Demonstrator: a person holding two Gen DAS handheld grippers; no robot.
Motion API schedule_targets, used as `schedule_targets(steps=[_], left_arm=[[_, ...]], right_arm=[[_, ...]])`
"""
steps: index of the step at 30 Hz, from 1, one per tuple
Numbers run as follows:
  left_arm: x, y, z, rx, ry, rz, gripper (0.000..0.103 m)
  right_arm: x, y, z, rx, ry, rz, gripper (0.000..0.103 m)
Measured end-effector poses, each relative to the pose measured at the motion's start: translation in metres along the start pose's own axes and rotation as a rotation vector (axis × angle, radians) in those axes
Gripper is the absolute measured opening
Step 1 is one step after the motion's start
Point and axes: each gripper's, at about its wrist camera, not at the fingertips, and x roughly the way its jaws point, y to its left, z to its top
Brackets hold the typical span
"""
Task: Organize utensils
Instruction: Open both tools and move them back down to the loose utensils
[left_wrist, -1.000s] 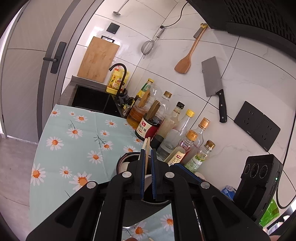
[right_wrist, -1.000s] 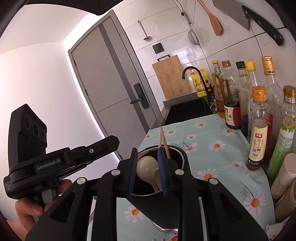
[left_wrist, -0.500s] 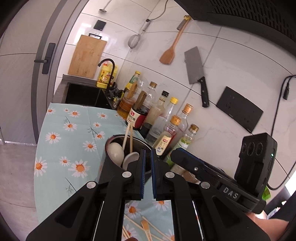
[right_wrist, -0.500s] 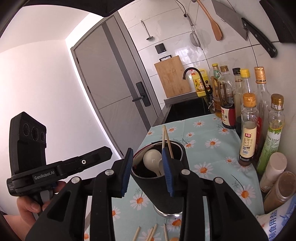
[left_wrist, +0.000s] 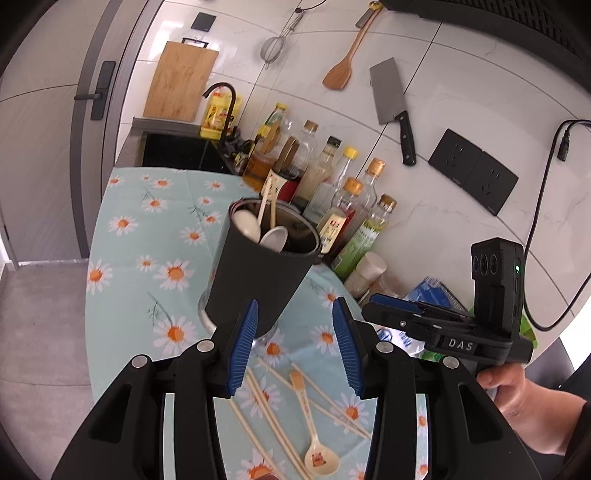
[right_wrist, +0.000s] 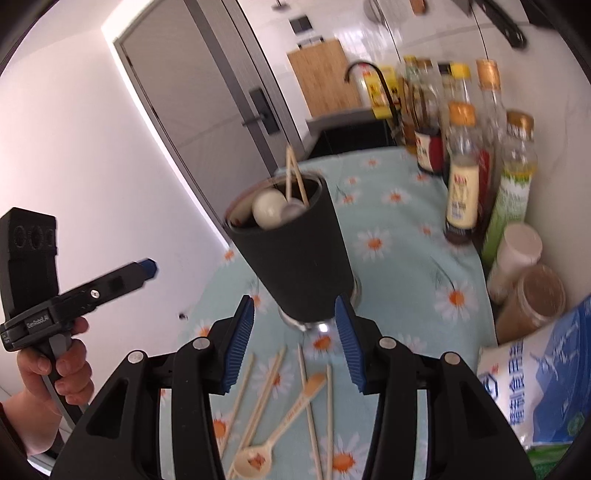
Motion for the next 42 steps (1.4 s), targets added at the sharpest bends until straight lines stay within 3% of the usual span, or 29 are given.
schedule_targets(steps=[17, 24, 26, 33, 42], left_arm=[[0.011, 0.021, -0.075, -0.108, 0.219, 0.035, 0.041], [0.013, 0.028, -0.098, -0.142, 0.264, 0.046, 0.041], [0.013, 0.028, -0.104, -0.151, 0.276, 0.048, 0.041], [0.013, 0.028, -0.119, -0.153, 0.314, 0.037, 0.041], [0.017, 0.03, -0.122, -0.16, 0.342, 0.042, 0.041]], right_arm=[[0.063, -0.006, -0.035, -0.03, 0.482, -0.095, 0.046], [0.094, -0.002, -0.042, -0.069, 0.63, -0.149, 0.037], [0.105, 0.0, -0.045, -0.09, 0.67, -0.185, 0.029], [0.131, 0.0, -0.048, -0.089, 0.777, -0.25, 0.022], [0.146, 0.008, -0.044, -0.121, 0.824, -0.322, 0.009]])
